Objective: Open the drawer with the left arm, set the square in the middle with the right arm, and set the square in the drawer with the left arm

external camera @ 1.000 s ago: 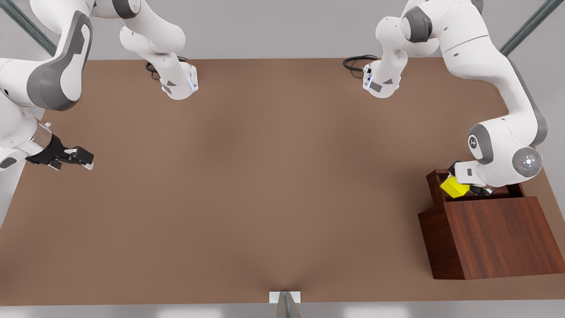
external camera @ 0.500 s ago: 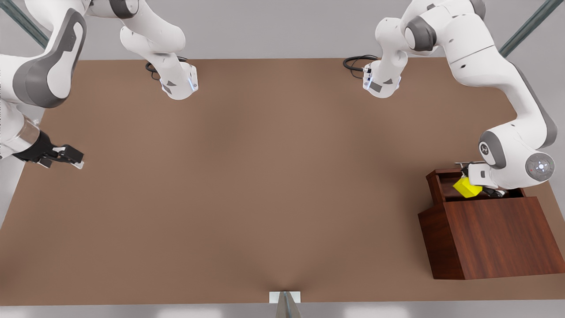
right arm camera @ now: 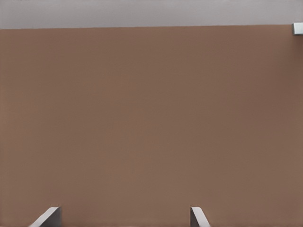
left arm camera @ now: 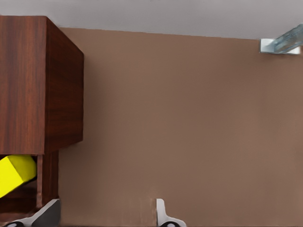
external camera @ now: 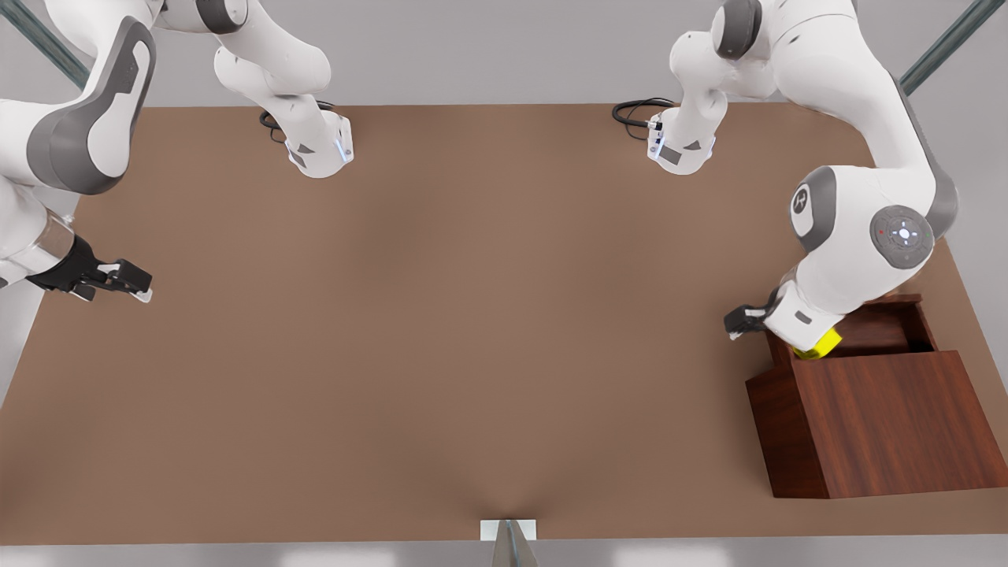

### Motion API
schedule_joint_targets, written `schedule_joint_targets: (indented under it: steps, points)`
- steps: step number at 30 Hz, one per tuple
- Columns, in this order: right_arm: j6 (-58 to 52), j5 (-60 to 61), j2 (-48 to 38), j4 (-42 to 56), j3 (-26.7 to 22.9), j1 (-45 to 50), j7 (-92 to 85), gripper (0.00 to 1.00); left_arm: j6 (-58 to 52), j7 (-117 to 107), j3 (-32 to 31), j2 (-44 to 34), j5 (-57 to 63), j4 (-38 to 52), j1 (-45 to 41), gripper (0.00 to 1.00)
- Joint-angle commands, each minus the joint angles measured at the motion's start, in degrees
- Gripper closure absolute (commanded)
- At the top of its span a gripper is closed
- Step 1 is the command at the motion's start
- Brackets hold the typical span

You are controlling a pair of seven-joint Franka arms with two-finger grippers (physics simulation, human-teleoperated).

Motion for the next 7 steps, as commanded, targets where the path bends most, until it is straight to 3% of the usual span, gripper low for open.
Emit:
schedule_joint_targets:
  steps: [1,3,7]
  points:
    - [0.0,0.0,0.0,0.0,0.0,-0.02,0.04,0.0,-0.02,-0.54,-2.27,-0.73,3.68,-0.21,1.23,0.0]
    - [0.0,0.0,0.08,0.0,0.0,0.07,0.04,0.0,0.33,-0.64,-13.45,-5.91,10.79,-3.89,8.71,0.0]
    - [0.0,0.0,0.08,0.0,0.0,0.07,-0.05,0.0,0.59,-0.46,-15.58,-9.88,12.57,-8.12,10.21,0.0]
